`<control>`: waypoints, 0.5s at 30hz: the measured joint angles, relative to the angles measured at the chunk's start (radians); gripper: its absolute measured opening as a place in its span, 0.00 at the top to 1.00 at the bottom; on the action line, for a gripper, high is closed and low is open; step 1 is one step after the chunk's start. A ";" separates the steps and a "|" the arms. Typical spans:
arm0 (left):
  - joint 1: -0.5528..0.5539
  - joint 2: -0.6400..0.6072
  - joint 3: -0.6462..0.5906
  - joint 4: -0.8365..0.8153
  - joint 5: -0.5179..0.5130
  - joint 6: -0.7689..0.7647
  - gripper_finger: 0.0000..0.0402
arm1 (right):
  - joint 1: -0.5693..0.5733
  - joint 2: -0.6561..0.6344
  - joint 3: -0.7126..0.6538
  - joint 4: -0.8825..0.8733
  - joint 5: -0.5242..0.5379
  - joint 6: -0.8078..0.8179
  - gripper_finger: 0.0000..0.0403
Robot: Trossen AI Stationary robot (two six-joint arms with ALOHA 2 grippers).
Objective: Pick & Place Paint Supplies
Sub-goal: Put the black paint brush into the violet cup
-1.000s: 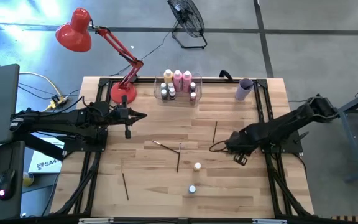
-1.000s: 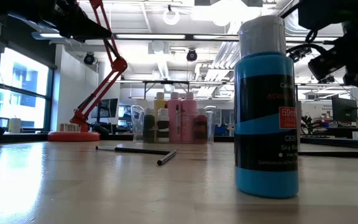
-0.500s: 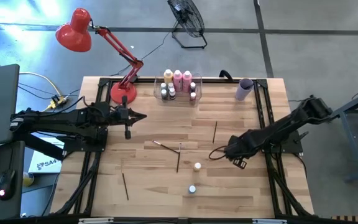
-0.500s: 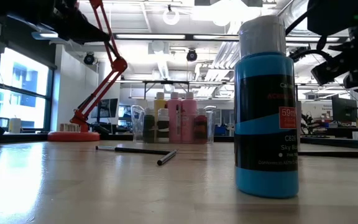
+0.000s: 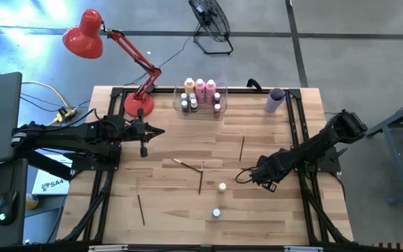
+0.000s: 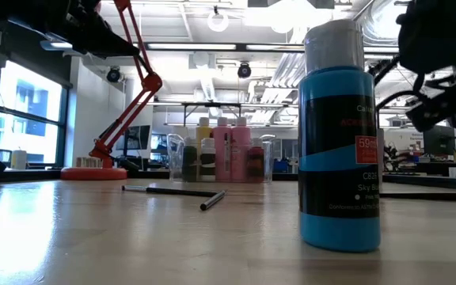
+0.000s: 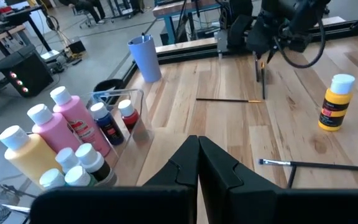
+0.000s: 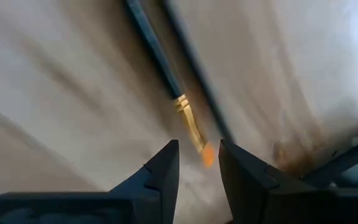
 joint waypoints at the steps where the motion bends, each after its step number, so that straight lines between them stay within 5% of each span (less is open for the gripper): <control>1: 0.000 0.000 0.000 0.000 0.000 0.000 0.99 | 0.000 0.002 -0.010 0.006 0.015 0.011 0.74; 15: 0.000 0.000 0.000 0.001 0.000 0.000 0.99 | 0.000 0.001 -0.074 0.124 0.005 0.030 0.74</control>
